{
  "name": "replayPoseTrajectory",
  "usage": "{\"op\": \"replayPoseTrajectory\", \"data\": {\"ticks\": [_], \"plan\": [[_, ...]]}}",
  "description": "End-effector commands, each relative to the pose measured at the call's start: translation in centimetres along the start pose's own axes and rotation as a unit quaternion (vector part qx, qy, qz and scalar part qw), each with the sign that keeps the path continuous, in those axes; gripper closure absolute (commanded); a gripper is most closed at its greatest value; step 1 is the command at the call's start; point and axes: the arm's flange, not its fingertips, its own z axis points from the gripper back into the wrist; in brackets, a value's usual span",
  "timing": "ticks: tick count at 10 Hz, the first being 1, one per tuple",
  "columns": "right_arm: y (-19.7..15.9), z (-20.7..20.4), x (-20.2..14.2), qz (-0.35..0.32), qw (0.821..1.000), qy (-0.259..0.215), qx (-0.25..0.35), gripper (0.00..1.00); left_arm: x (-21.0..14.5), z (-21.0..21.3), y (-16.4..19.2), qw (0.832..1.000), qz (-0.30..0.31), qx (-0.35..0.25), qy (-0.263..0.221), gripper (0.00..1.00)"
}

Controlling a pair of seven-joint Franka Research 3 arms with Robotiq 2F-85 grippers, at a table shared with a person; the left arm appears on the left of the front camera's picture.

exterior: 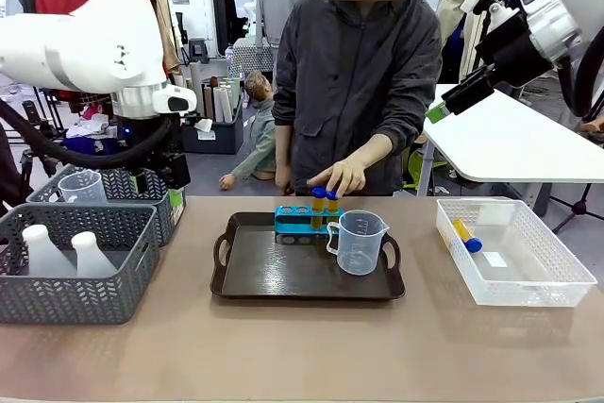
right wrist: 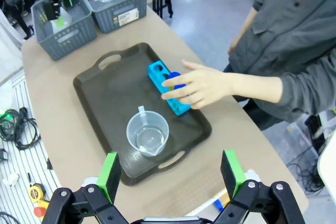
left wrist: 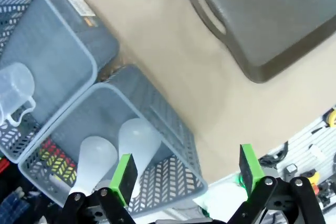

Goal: Prepare the laboratory tools.
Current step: Pick up one Small flask and place it on the Handle tray.

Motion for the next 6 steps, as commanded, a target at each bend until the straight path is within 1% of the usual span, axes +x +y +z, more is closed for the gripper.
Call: {"op": "replayPoseTrajectory", "data": {"ticks": [1,2,3,4,5,6], "plan": [[-0.1,0.0,0.2,-0.006,1.000,-0.015,0.009,0.00,-1.0,0.1,2.5,0.997,0.080,0.022,-0.006,0.00],[-0.1,0.0,0.2,-0.006,1.000,-0.015,0.009,0.00,-2.3,0.4,3.4,0.992,0.120,0.022,-0.019,0.00],[-0.1,0.0,0.2,-0.006,1.000,-0.015,0.009,0.00,-3.2,0.7,5.4,0.986,0.160,0.039,-0.033,0.00],[-0.1,0.0,0.2,-0.006,1.000,-0.015,0.009,0.00,-4.6,1.3,6.6,0.982,0.179,0.025,-0.047,0.00],[-0.1,0.0,0.2,-0.006,1.000,-0.015,0.009,0.00,-6.7,1.7,7.2,0.979,0.196,0.030,-0.045,0.00],[-0.1,0.0,0.2,-0.006,1.000,-0.015,0.009,0.00,-8.4,1.2,8.1,0.977,0.207,0.023,-0.042,0.00]]}}
